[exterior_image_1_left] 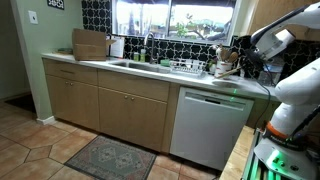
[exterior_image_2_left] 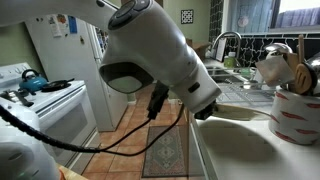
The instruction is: Put the floral plate on the counter
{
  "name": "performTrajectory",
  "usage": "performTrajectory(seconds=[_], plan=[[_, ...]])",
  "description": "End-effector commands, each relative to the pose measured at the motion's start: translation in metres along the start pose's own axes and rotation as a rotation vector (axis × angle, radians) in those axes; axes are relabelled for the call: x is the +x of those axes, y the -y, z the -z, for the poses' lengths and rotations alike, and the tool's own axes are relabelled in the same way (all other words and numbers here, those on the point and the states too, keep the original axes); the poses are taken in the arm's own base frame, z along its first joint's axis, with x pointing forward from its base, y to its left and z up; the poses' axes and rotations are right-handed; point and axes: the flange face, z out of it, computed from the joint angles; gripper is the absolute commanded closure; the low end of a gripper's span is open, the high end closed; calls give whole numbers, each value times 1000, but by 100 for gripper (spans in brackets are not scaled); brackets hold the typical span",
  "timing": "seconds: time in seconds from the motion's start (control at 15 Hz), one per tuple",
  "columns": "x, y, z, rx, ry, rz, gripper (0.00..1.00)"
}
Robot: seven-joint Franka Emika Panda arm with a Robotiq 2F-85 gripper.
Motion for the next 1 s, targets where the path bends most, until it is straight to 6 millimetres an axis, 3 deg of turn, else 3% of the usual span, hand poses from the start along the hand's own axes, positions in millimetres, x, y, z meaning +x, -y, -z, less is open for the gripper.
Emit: performTrajectory(seconds=[0.0,0.33,0.93], plan=[[20,-15,5,85,51,-16,98],[43,-31,0,124,100,-11,98],[51,-12,-24,125,159,-7,98]])
